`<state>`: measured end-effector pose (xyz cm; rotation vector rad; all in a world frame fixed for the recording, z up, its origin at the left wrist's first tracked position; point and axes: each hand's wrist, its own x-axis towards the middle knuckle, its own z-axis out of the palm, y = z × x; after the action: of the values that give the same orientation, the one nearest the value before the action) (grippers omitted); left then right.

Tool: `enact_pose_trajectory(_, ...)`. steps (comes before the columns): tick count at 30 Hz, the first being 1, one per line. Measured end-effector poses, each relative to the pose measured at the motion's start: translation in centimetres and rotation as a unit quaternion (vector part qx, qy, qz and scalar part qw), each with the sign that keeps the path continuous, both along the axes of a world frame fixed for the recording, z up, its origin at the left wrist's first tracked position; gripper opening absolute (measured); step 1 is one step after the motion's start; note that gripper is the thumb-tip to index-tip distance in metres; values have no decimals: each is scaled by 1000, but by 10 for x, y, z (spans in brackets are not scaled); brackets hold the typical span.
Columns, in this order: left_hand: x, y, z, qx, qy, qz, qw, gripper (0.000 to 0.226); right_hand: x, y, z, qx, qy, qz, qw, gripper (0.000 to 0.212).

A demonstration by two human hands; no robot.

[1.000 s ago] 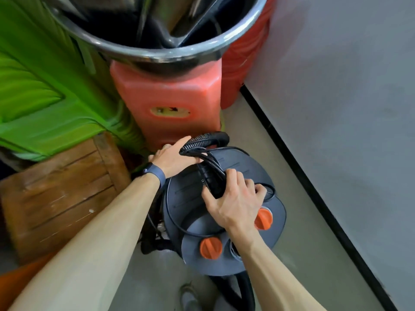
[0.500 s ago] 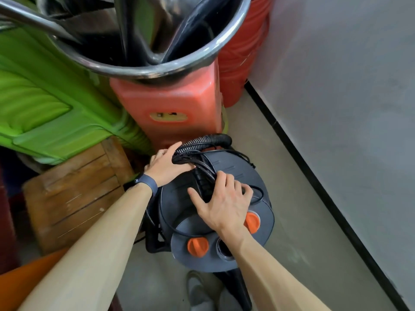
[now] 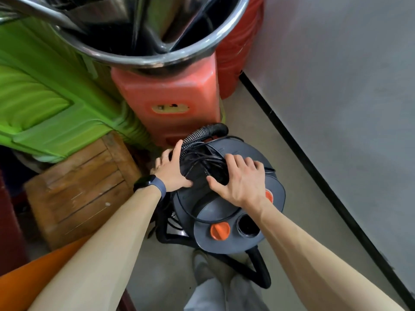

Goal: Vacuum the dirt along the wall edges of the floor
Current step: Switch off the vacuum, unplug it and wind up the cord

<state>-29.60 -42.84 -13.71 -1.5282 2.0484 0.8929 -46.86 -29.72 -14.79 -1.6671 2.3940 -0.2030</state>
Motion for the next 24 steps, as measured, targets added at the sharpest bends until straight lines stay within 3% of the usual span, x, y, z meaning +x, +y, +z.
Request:
enact_pose_trajectory(5,-5,-5,5,-1,-28,-39,999,132,19,9,3,19,-4,-53,998,74)
enact_pose_trajectory(9,-9,-4,11,-12,-40,-43,998,135,15,13,10,37,-36,-28,998,74)
enact_pose_trajectory(13,-13,-8,18,58,33,63,996,126,-7,17,20,88,-60,4,994,63)
enact_pose_trajectory(17,-21,-16,25,92,73,68,991,128,-26,33,22,134,-72,-10,988,62)
enact_pose_trajectory(20,-23,-24,27,121,98,72,985,139,-30,36,21,108,-95,-17,990,64)
enact_pose_trajectory(24,-34,-32,23,91,126,149,977,114,-26,42,14,46,-91,-92,991,64)
